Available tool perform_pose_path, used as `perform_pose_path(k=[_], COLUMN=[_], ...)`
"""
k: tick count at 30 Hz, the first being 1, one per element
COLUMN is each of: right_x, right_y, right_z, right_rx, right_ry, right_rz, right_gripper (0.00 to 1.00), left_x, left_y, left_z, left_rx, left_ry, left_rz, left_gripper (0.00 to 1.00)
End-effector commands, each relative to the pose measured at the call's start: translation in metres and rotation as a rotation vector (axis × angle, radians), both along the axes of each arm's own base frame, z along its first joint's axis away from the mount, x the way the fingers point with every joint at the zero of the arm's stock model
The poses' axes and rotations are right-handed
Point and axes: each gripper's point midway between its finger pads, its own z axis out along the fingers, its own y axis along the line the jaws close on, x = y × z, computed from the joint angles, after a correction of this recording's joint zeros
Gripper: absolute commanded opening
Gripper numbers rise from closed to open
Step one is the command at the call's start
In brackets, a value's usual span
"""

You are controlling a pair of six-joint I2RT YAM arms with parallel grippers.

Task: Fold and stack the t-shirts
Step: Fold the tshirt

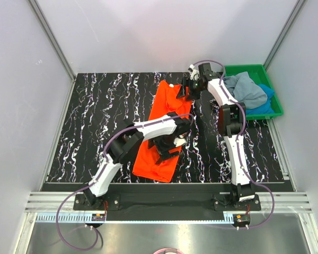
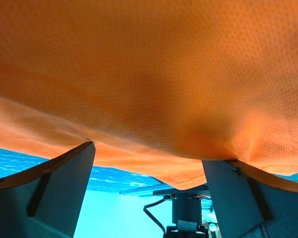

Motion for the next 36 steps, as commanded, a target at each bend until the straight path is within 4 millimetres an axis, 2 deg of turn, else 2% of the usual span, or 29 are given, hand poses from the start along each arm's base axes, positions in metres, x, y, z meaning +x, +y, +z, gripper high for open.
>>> perform_pose_path(k=[1,4,7,10,11,19,23,28,30,33,36], right_x=[0.016,0.022,0.025,0.023,0.023,0.005,-0.003,-0.013,-0.015,-0.015,-0.012], right_y=[0.004,-0.006,-0.025,-0.039,-0.046,-0.06,-0.061,-0.058,-0.057,-0.057,-0.055], right_z=[0.022,0.038,0.068,0.081,0.094,0.103,0.083,0.04,0.031,0.012,0.003], right_rx=[-0.016,-0.044,-0.045,-0.064,-0.065,-0.102,-0.12,-0.109,-0.108,-0.108,-0.103], right_ry=[-0.118,-0.159,-0.19,-0.195,-0.21,-0.185,-0.132,-0.022,0.001,0.031,0.041], right_rz=[0.026,0.006,-0.042,-0.073,-0.087,-0.113,-0.102,-0.087,-0.089,-0.086,-0.082], right_gripper=[0.82,0.83,0.83,0.83,0.83,0.83,0.83,0.83,0.83,0.84,0.84], left_x=[0.017,0.024,0.03,0.033,0.034,0.033,0.034,0.035,0.034,0.034,0.033], left_y=[-0.02,-0.029,-0.04,-0.048,-0.052,-0.058,-0.059,-0.064,-0.064,-0.065,-0.067], left_z=[-0.007,-0.012,-0.015,-0.016,-0.016,-0.011,-0.003,0.018,0.021,0.021,0.015], left_rx=[-0.057,-0.067,-0.084,-0.105,-0.116,-0.142,-0.157,-0.208,-0.216,-0.219,-0.21], left_ry=[-0.047,-0.05,-0.047,-0.045,-0.046,-0.044,-0.056,-0.075,-0.078,-0.076,-0.068], left_rz=[0.003,-0.001,0.0,0.004,0.005,0.011,0.009,0.006,0.007,0.002,0.001], left_gripper=[0.94,0.94,0.94,0.94,0.94,0.94,0.94,0.94,0.94,0.94,0.94])
